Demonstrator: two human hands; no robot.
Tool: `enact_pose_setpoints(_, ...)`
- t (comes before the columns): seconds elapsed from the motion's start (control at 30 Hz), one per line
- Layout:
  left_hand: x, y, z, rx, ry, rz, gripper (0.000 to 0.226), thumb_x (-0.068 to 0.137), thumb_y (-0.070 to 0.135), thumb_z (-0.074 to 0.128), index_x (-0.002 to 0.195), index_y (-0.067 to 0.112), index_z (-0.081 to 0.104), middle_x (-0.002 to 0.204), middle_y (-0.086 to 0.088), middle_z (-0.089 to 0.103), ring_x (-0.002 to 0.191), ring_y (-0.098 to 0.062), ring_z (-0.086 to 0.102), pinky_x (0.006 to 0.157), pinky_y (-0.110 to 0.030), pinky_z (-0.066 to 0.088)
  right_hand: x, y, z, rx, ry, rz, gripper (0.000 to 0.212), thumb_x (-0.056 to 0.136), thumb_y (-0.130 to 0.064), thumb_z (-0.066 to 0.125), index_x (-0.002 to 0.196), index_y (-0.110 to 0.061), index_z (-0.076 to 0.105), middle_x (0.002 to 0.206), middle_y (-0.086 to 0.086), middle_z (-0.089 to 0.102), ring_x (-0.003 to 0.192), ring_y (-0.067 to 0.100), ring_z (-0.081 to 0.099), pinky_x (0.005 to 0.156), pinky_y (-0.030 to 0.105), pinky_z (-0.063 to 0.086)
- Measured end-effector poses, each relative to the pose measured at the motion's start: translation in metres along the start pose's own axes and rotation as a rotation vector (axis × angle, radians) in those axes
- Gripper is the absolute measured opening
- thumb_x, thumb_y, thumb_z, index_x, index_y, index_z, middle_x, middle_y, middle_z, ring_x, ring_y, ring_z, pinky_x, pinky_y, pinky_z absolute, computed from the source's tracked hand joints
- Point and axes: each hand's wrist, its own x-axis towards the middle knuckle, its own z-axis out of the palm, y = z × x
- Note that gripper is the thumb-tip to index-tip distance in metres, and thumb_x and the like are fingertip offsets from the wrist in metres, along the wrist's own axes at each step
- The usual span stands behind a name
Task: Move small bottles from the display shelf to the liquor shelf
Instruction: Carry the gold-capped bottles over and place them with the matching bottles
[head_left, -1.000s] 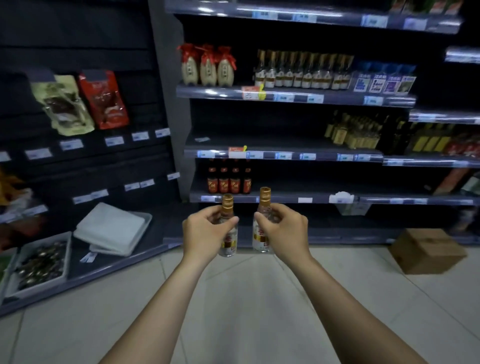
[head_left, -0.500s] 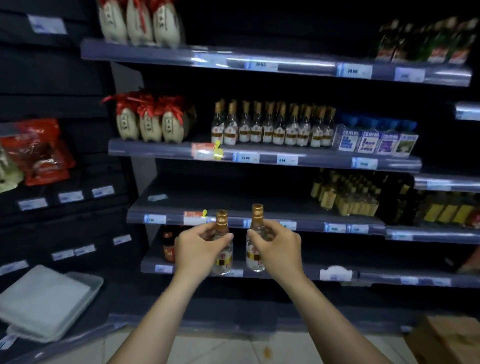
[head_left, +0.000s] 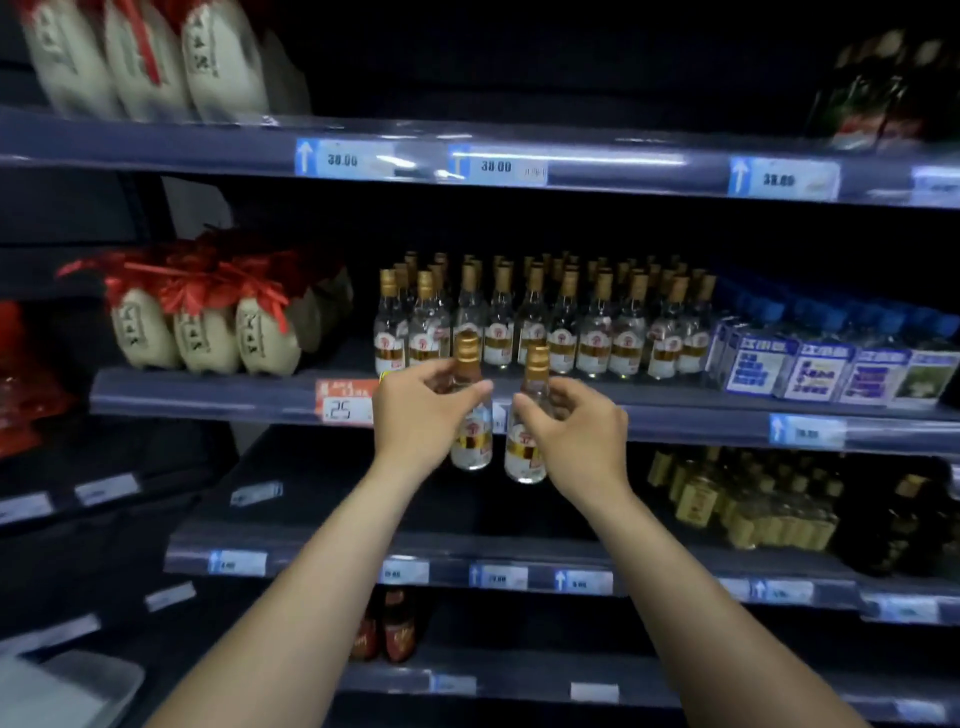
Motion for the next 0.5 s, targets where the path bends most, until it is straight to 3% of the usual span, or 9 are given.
enact_pose_setpoints(0.13,0.063,0.005,0.024,0.017,0.012,0.054,0.018,0.074,0.028,0.090,0.091,0.024,0.082,0.079,0.016,0.078,0.077,0.002,0.073,0.074,-0.023,0.062,0.067,0.000,0.016,-0.031,0.036,-0.019,0.034,0.086,-0.049,0.076,0.103,-0.020,0.075,0.085,-0.012,0.073,0.089,0.012,0.069,0.083,0.036,0.059)
enact_pose_setpoints(0.3,0.111,-0.002,0.049,0.088,0.026,0.056,0.037,0.073,0.041,0.088,0.103,0.023,0.081,0.092,0.013,0.078,0.091,-0.005,0.073,0.084,-0.035,0.062,0.115,0.004,0.030,-0.049,0.059,-0.029,0.042,0.087,-0.046,0.077,0.112,-0.012,0.075,0.086,-0.003,0.073,0.086,0.014,0.069,0.073,0.029,0.056)
enact_pose_setpoints(0.4,0.121,-0.012,0.059,0.107,0.016,0.049,0.020,0.076,0.037,0.087,0.092,0.028,0.080,0.083,0.017,0.075,0.086,-0.002,0.071,0.083,-0.037,0.062,0.125,0.010,0.036,-0.019,0.048,0.001,0.031,0.090,-0.036,0.078,0.101,-0.008,0.074,0.081,-0.002,0.071,0.090,0.023,0.070,0.081,0.039,0.059)
enact_pose_setpoints(0.5,0.121,-0.018,0.065,0.129,0.023,0.034,0.028,0.078,0.040,0.084,0.101,0.026,0.080,0.094,0.015,0.076,0.097,-0.008,0.070,0.089,-0.038,0.060,0.131,0.020,0.040,-0.012,0.003,0.018,0.021,0.089,-0.036,0.078,0.097,-0.017,0.074,0.076,-0.015,0.066,0.083,0.010,0.069,0.084,0.037,0.060)
